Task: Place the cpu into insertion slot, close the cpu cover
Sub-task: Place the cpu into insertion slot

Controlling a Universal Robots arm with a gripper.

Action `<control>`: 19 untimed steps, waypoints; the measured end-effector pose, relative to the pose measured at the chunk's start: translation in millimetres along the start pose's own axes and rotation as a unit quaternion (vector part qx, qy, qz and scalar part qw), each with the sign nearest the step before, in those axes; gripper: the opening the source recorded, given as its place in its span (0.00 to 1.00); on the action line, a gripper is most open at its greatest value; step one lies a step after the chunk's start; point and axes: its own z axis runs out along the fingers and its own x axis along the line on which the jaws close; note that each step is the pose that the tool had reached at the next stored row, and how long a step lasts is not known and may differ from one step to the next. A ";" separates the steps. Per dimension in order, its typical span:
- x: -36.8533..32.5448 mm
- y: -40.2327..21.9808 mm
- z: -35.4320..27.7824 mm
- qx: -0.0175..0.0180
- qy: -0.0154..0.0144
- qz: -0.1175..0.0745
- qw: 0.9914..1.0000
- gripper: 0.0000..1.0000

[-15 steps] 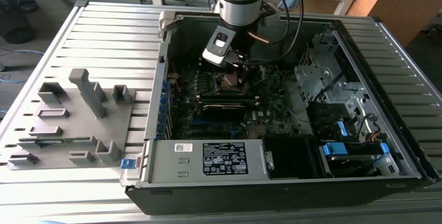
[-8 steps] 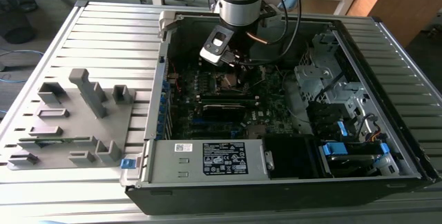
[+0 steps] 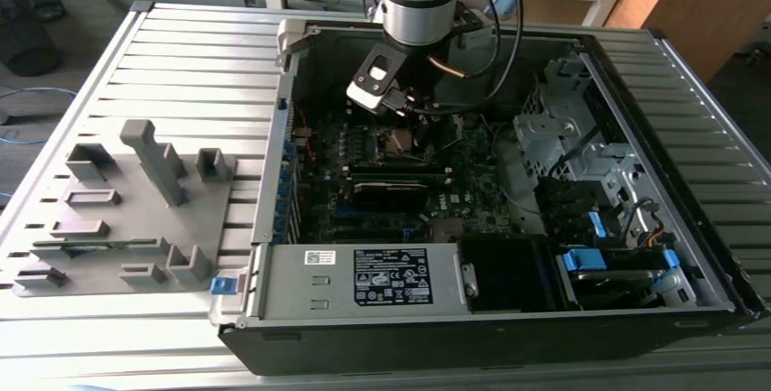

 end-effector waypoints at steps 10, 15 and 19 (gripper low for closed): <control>0.0 0.0 0.1 0.000 -0.001 0.010 1.000 0.54; 0.0 0.0 0.1 0.000 -0.001 0.010 1.000 0.54; 0.0 0.0 0.2 0.001 -0.002 0.020 1.000 0.54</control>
